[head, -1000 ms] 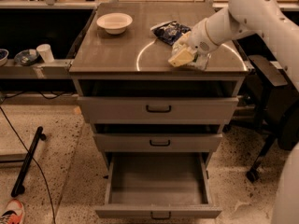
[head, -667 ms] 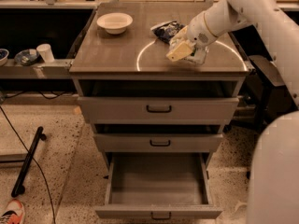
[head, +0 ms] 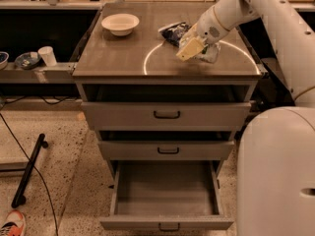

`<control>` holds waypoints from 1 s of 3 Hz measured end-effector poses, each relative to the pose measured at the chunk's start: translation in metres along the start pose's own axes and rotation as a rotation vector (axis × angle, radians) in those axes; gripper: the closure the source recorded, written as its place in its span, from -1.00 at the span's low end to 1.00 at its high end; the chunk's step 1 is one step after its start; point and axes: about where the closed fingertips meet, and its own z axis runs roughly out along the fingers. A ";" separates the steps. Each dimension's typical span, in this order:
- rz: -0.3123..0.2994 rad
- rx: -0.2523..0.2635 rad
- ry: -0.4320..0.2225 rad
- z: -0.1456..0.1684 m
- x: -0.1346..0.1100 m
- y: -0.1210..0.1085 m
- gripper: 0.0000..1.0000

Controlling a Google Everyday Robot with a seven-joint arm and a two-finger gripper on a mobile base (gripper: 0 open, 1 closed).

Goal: Pick 7up can from bottom drawer and place on counter

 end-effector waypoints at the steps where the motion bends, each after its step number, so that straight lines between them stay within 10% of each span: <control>1: 0.000 0.000 0.000 0.000 0.000 0.000 0.07; 3: 0.000 0.000 0.000 0.000 0.000 0.000 -0.90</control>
Offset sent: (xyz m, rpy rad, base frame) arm 0.0000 0.0000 0.0000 0.0000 0.0000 0.0000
